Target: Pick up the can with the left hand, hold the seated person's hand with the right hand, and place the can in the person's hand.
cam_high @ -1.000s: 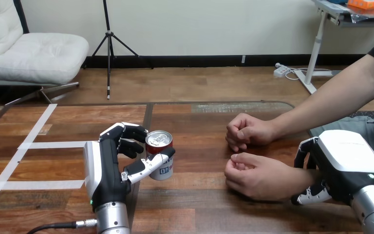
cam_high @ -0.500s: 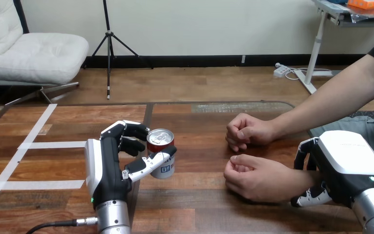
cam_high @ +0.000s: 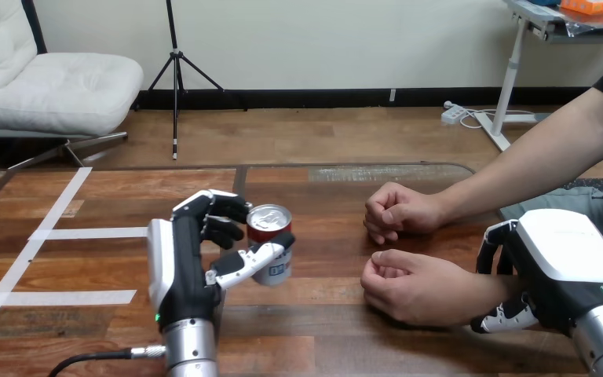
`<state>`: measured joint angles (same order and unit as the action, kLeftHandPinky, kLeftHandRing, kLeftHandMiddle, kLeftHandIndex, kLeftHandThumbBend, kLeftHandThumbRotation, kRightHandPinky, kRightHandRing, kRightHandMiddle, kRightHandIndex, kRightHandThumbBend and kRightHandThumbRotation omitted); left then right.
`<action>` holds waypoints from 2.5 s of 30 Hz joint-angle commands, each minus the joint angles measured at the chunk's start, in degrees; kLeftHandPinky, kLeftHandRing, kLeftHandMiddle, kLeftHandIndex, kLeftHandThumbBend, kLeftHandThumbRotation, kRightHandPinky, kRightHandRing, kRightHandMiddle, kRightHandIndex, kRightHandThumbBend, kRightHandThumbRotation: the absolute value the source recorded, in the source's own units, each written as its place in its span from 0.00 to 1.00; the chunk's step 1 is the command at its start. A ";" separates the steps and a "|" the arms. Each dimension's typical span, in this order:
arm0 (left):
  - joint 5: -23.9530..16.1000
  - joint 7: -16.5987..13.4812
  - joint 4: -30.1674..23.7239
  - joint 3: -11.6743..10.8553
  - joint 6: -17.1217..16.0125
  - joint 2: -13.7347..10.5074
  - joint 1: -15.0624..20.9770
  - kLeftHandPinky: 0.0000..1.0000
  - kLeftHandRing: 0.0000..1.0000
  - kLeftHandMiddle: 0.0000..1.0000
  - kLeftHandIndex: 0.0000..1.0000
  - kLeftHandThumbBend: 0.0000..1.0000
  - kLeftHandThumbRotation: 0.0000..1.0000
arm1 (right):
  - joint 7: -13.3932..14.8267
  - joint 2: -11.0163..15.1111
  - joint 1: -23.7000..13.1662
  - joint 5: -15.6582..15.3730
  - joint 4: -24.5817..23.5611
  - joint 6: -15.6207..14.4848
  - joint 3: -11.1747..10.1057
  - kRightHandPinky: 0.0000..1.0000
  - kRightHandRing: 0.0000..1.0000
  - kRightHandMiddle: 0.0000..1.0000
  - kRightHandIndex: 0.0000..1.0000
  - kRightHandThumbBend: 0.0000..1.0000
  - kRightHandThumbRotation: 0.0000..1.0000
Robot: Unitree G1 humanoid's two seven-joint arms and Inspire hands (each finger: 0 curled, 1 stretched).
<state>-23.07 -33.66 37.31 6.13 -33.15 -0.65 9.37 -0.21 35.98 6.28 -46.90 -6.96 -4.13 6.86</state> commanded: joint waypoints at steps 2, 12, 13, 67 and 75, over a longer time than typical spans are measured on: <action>0.67 1.56 -5.18 0.95 -1.04 1.80 4.82 0.36 0.41 0.43 0.45 0.60 0.00 | 1.11 -0.77 -2.74 0.73 -5.68 0.29 -2.77 0.24 0.31 0.38 0.44 0.91 0.00; 1.03 4.15 -6.76 1.67 -1.49 3.52 5.73 0.37 0.41 0.43 0.45 0.58 0.00 | 1.07 -0.77 -2.46 0.63 -6.97 0.22 -3.02 0.26 0.32 0.39 0.44 0.93 0.00; 0.96 4.26 -6.86 1.72 -1.44 3.63 5.79 0.37 0.41 0.43 0.45 0.58 0.00 | 1.07 -0.77 -2.43 0.64 -7.07 0.22 -3.04 0.26 0.32 0.39 0.44 0.93 0.00; 0.98 7.68 -2.98 10.77 -1.92 8.23 7.56 0.37 0.40 0.44 0.46 0.56 0.00 | 0.34 -1.24 1.42 -0.18 -15.03 1.74 -5.08 0.28 0.33 0.38 0.44 0.95 0.00; 1.14 7.48 -2.90 11.28 -2.13 7.99 7.38 0.39 0.41 0.44 0.46 0.55 0.00 | 0.69 -1.36 1.93 -0.67 -15.59 1.66 -5.18 0.29 0.33 0.39 0.44 0.96 0.00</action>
<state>-22.36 -25.61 35.09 17.05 -33.45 3.03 14.22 -0.16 35.57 9.50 -47.19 -19.87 -2.71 3.58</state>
